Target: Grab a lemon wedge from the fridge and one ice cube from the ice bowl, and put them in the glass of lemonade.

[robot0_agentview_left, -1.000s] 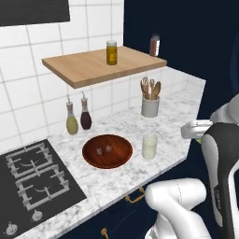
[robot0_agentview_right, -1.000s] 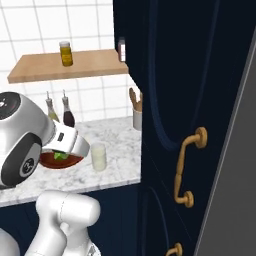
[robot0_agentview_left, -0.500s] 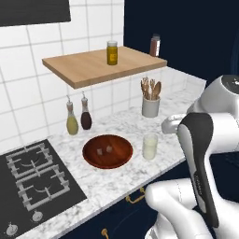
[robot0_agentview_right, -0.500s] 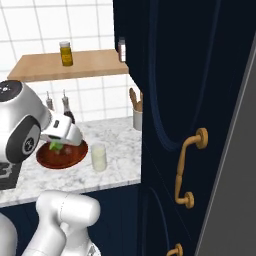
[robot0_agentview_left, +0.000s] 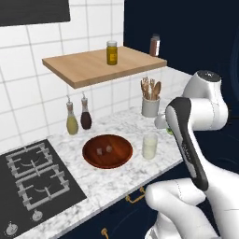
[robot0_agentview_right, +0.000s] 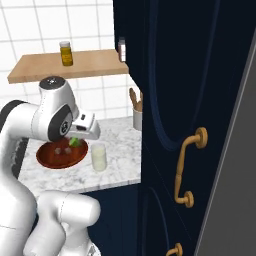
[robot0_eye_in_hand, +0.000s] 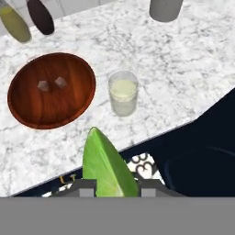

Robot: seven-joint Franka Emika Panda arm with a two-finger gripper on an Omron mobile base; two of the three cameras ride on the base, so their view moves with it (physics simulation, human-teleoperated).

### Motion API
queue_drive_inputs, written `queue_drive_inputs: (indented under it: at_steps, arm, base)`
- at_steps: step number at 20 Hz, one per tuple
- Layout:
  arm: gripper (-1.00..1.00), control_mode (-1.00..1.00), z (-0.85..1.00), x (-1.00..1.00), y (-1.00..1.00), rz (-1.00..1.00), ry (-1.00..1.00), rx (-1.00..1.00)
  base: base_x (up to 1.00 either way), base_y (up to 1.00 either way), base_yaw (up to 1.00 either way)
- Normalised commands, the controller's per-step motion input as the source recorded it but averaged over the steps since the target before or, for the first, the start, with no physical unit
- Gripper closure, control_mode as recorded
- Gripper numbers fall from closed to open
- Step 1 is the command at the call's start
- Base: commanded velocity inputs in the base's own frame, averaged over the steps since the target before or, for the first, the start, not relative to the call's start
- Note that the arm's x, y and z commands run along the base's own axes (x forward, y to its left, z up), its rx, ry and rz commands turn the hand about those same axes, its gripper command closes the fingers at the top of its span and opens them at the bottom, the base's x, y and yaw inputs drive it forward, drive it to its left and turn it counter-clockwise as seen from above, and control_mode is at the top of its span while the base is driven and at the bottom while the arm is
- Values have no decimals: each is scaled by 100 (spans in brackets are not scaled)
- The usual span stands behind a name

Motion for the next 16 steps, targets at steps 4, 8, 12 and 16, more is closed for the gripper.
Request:
queue_drive_inputs:
  at_steps: [4,8,12,16]
  arm:
    - [100,-100,-66,76,0,0,13,-2]
    - [100,-100,-41,16,0,-3,0,-4]
    - [100,-100,-37,2,0,0,0,-1]
    - [100,-100,-17,9,0,0,-1,0]
  base:
    - [0,0,0]
    - [0,0,0]
    - [0,0,0]
    - [0,0,0]
